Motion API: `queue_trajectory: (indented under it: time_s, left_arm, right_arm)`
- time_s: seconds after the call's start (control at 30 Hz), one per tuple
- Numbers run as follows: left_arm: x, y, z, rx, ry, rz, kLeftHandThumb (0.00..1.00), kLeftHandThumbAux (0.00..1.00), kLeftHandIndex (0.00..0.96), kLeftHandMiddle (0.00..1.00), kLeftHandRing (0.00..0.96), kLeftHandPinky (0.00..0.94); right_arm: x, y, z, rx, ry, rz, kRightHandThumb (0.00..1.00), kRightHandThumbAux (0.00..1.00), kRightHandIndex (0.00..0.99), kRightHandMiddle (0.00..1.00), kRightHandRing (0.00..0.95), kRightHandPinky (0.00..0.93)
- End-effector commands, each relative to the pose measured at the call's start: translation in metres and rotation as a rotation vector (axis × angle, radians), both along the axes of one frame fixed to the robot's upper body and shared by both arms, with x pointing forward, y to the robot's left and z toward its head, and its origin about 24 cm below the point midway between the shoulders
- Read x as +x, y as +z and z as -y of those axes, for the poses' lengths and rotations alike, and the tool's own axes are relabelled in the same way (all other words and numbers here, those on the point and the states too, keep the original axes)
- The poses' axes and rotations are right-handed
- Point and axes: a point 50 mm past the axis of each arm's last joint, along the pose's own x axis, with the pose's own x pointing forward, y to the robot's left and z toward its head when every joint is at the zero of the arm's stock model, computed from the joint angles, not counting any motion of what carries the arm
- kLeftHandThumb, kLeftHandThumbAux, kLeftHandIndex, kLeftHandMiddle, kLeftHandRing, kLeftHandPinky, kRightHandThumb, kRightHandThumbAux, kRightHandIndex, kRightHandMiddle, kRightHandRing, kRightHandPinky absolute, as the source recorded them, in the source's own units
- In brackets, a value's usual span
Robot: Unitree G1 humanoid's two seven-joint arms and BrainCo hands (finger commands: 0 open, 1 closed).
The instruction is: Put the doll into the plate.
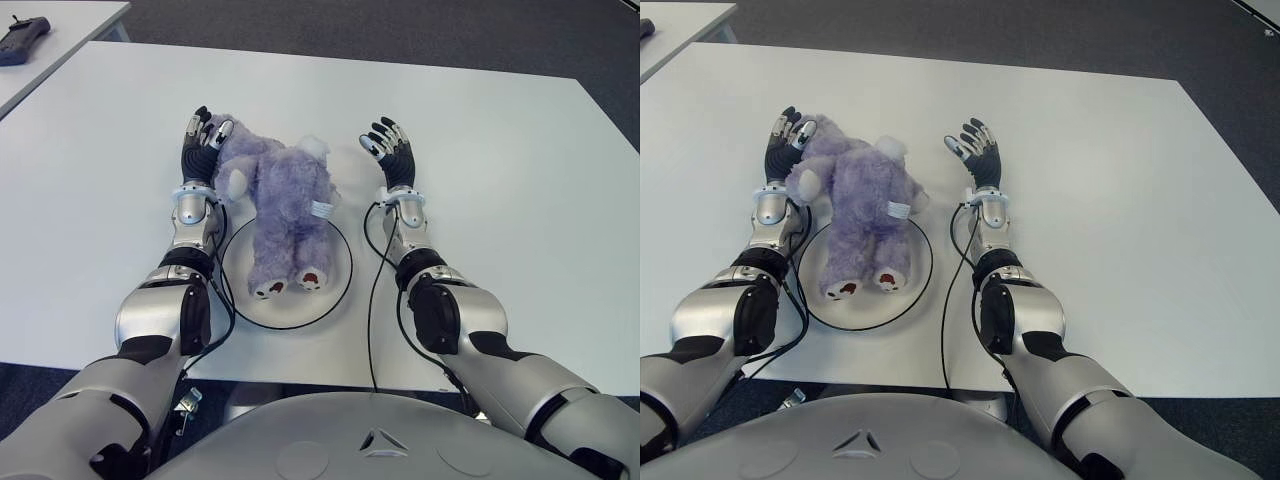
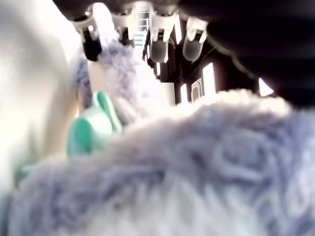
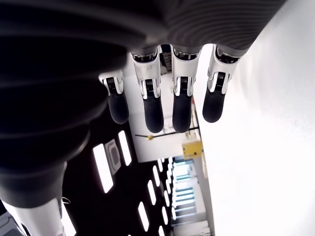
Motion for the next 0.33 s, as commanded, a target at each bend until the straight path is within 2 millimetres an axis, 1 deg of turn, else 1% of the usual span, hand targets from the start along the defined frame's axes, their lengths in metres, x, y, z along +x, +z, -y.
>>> queue_trajectory:
  time_s: [0.03, 0.33]
  left_arm:
    - [-0.0918, -0.1081, 0.0052, -0.066, 0.033, -0.442, 0.000, 0.499, 0.050, 0.077, 0.027, 0.000]
    - [-0.0916, -0.1082, 0.0058, -0.063, 0.032, -0.446, 0.000, 0.502, 0.047, 0.073, 0.023, 0.000]
  right_arm:
    - [-0.0632, -0.0937, 0.0052, 0.074, -0.040, -0.422, 0.000, 0.741, 0.158, 0.205, 0.186, 0.187]
    - [-0.0631, -0.0938, 0.0060, 0.081, -0.039, -0.424, 0.008, 0.750, 0.158, 0.211, 0.190, 0.196]
